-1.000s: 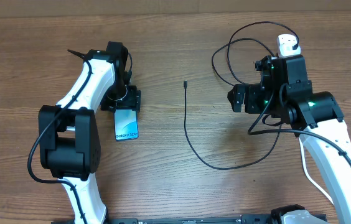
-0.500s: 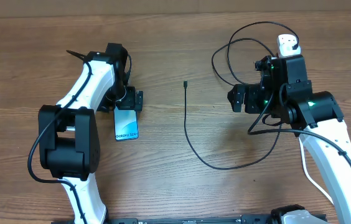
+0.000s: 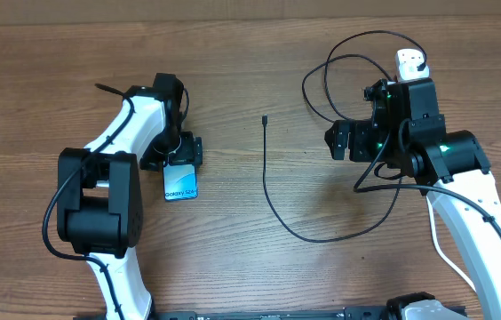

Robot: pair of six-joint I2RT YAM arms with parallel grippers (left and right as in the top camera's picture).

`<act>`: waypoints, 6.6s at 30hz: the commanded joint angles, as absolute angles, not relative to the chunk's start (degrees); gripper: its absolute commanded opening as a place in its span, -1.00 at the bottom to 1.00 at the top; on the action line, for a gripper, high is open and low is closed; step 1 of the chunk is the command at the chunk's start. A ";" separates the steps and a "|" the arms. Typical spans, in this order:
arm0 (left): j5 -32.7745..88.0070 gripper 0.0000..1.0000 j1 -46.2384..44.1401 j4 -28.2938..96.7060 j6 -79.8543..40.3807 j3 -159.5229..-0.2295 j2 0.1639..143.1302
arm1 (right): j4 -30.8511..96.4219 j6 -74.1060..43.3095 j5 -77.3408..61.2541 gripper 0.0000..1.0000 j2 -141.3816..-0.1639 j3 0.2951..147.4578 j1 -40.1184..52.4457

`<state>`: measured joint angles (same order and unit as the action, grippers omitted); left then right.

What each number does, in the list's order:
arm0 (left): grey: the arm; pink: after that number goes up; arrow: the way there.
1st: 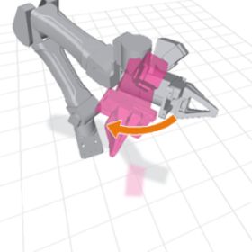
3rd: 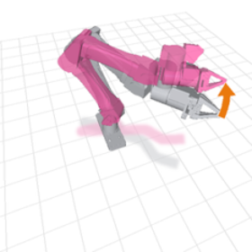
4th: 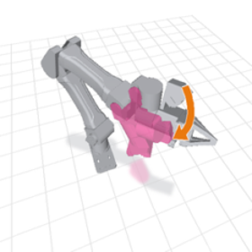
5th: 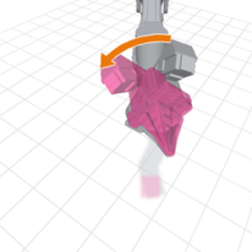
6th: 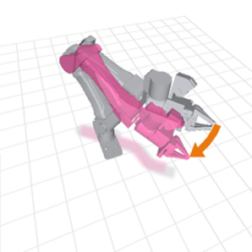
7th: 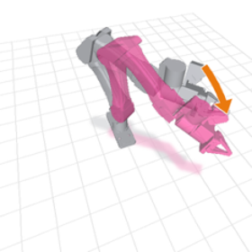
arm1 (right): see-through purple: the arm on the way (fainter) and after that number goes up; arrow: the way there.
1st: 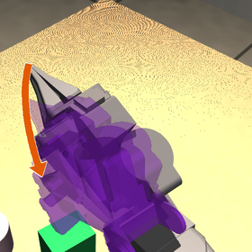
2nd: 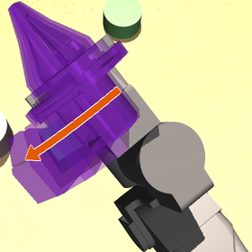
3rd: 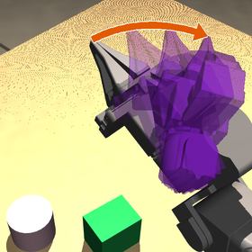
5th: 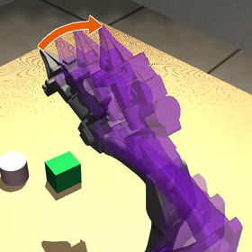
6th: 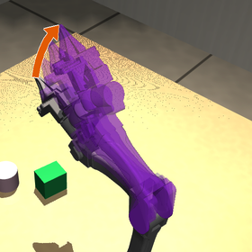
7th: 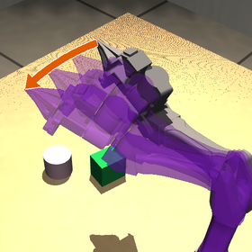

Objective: Plug charger to phone and switch on socket

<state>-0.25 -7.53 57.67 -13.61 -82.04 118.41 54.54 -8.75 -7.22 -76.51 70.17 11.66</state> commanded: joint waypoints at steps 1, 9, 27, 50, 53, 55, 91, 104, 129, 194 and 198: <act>0.03 0.79 -7.94 55.92 -15.25 -79.92 118.78 | 54.17 -8.43 -6.94 1.00 -76.53 71.59 11.84; 0.03 0.75 -7.94 53.58 -16.95 -77.62 118.78 | 54.13 -8.43 -6.04 1.00 -76.53 71.59 11.84; -0.08 0.23 -7.94 53.47 -16.91 -77.62 118.78 | 54.13 -8.45 -6.07 1.00 -76.53 71.59 11.84; -0.23 0.00 -7.88 65.54 -16.73 -94.32 118.76 | 54.15 -8.45 -6.09 1.00 -76.53 71.59 11.84; -0.23 -0.29 -7.88 65.87 -16.73 -94.35 118.76 | 54.15 -8.47 -6.09 1.00 -76.53 71.59 11.84; -0.23 -0.42 -7.88 66.08 -16.73 -94.35 118.76 | 54.15 -8.47 -6.09 1.00 -76.53 71.59 11.84; 43.92 -0.91 -4.82 67.55 -41.12 -94.35 118.74 | 53.23 -8.69 -6.11 1.00 -76.53 71.59 11.84; 75.92 -0.92 -4.14 70.61 -52.38 -94.35 118.74 | 53.23 -8.95 -6.13 1.00 -76.53 71.59 11.84; 58.17 -0.91 -4.14 70.35 -56.60 -94.35 118.74 | 47.46 -18.28 -16.73 1.00 -76.90 69.95 11.90; 37.52 -0.92 -9.19 68.58 -70.70 -94.35 118.76 | 15.11 -45.21 -16.10 -0.61 -103.77 68.25 38.30; 37.52 -0.92 -9.19 68.58 -70.70 -94.35 118.76 | 15.22 -45.19 -16.10 -0.74 -103.77 68.25 38.30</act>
<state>36.95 -8.56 67.66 -70.57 -93.12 118.78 16.73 -46.52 -15.73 -103.59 68.07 37.82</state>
